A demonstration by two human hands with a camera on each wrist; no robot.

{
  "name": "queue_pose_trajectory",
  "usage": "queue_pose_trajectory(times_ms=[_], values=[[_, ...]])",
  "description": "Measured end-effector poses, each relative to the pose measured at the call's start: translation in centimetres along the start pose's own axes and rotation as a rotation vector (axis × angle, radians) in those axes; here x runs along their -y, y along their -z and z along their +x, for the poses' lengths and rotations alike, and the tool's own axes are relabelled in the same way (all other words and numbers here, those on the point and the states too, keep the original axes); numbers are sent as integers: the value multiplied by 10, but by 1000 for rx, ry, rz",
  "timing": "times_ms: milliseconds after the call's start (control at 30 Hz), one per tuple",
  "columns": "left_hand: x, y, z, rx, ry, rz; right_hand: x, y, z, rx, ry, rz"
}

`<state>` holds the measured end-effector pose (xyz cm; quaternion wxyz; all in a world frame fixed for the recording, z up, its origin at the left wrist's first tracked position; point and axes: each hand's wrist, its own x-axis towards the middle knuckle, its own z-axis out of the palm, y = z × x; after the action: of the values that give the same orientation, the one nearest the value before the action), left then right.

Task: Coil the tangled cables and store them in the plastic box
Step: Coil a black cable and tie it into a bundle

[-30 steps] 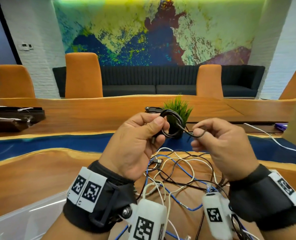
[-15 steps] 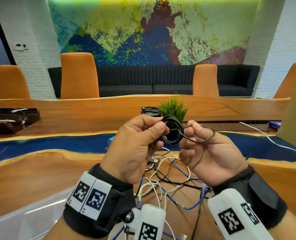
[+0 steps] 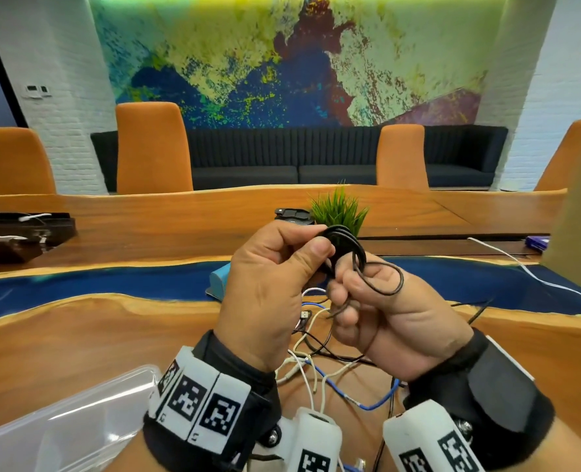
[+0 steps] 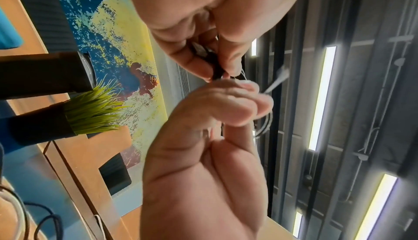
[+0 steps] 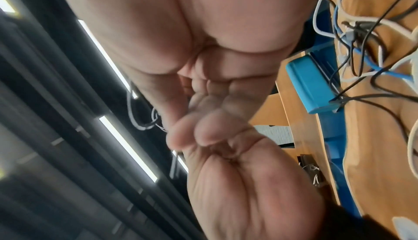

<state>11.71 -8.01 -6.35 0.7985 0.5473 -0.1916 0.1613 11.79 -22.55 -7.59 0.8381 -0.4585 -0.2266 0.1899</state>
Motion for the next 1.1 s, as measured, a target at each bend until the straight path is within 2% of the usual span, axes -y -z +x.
queue_pose_trajectory(times_ms=[67,100,233,300,400,467,600,733,867,933,1000,1033,1100], values=[[-1,3,2,-19,-60,7,1,5,2,-90,6,46],[-4,4,3,-23,-65,-32,0,7,3,-139,4,-26],[-18,7,5,23,26,-210,-8,10,7,-311,-24,-853],[-20,5,2,75,75,-184,-6,13,9,-400,21,-1039],[-17,1,-2,201,156,-53,10,17,5,-572,222,-1074],[-12,-1,-4,255,125,105,24,16,0,-622,346,-972],[0,2,-5,275,84,314,46,4,-13,-550,443,-751],[-3,-1,-6,276,230,168,45,-1,-16,-495,447,-736],[-2,-1,-3,223,262,95,43,3,-15,-473,484,-904],[-2,3,0,184,265,116,43,7,-15,-471,478,-1099],[-3,6,3,133,252,166,43,10,-15,-453,406,-1340],[-3,8,4,108,221,218,43,10,-16,-454,402,-1406],[0,13,6,67,83,437,44,4,-18,-474,563,-1426]])
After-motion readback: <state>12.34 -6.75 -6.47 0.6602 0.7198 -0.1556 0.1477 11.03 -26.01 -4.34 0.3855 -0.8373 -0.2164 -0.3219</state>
